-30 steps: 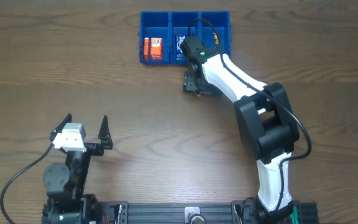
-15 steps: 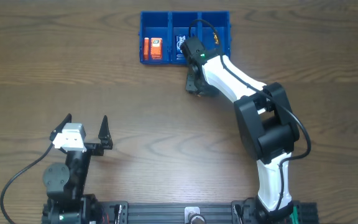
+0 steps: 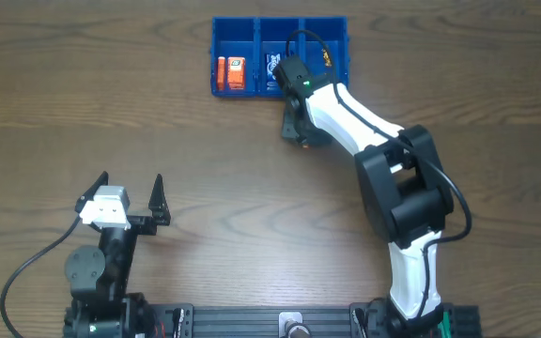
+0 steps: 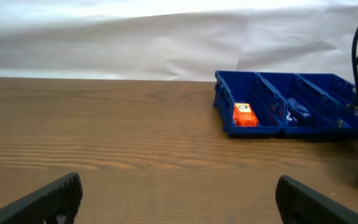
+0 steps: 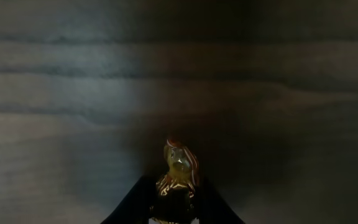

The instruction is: Sort Candies Into Trays

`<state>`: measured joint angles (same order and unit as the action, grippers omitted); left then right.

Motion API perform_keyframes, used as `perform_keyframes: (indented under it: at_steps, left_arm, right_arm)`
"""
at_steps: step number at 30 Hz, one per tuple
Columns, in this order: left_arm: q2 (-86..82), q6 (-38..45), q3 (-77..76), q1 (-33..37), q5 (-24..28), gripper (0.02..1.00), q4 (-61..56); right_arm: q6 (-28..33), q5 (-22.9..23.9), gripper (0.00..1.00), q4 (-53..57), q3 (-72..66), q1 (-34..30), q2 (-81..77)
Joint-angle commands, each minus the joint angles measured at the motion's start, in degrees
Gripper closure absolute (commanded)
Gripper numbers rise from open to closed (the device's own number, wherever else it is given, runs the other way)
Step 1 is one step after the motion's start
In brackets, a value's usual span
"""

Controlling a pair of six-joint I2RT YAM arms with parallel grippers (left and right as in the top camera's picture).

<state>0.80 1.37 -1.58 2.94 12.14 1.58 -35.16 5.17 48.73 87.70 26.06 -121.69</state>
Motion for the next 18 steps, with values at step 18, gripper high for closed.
perform_keyframes:
  at_steps: [18]
  left_arm:
    - [-0.4,0.4,1.3,0.0,1.3,0.02,1.6]
  right_arm:
    - [14.7,10.6,0.869,-13.9,6.1,-8.2,8.8]
